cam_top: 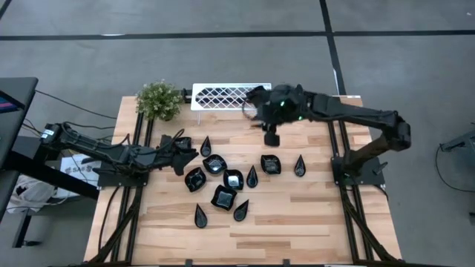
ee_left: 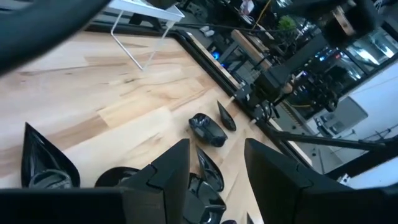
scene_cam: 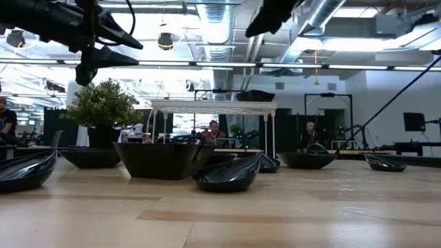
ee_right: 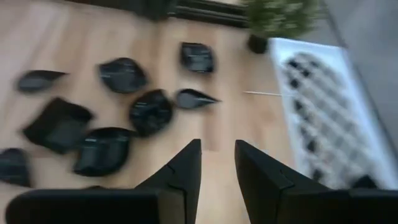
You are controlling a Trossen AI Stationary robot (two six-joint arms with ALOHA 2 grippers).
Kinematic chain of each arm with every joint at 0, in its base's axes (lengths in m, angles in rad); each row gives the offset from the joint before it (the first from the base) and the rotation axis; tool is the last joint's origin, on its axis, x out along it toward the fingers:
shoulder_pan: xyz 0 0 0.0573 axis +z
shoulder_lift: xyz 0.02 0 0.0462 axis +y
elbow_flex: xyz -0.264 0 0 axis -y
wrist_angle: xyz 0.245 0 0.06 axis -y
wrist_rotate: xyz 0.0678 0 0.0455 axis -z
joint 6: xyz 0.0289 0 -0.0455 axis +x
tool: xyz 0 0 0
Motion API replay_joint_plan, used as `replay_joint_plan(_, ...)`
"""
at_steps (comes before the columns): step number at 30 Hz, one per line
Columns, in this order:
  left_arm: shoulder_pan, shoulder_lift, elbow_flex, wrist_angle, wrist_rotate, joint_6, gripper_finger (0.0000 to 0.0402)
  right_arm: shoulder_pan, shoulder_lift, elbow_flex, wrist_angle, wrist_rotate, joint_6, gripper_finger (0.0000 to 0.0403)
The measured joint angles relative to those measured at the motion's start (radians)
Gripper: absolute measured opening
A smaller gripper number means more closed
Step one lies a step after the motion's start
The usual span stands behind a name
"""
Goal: Pick & Place Mini shaped plates
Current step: Put the distorted square plate on the top of the distorted square plates on the shelf
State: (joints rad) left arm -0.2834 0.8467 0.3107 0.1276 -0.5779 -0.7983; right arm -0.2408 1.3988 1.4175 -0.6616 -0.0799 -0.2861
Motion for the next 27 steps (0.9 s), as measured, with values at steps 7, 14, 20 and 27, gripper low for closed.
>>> replay_joint_plan(7,-0.012,0.000,0.000,0.046,0.057,-0.036,0.0155,0.171,0.044,0.002,0.103,0.040,0.178,0.0092)
replay_joint_plan(14,-0.046,0.000,0.001,0.134,0.161,-0.051,0.0155,0.289,0.064,-0.001,0.212,0.128,0.235,0.0086)
replay_joint_plan(20,-0.171,0.000,0.001,0.238,0.133,-0.082,0.0155,0.355,0.064,0.001,0.177,0.189,0.310,0.0079)
replay_joint_plan(27,-0.357,0.000,0.001,0.327,-0.107,-0.073,0.0155,0.499,0.063,-0.030,0.124,0.261,0.398,0.0076)
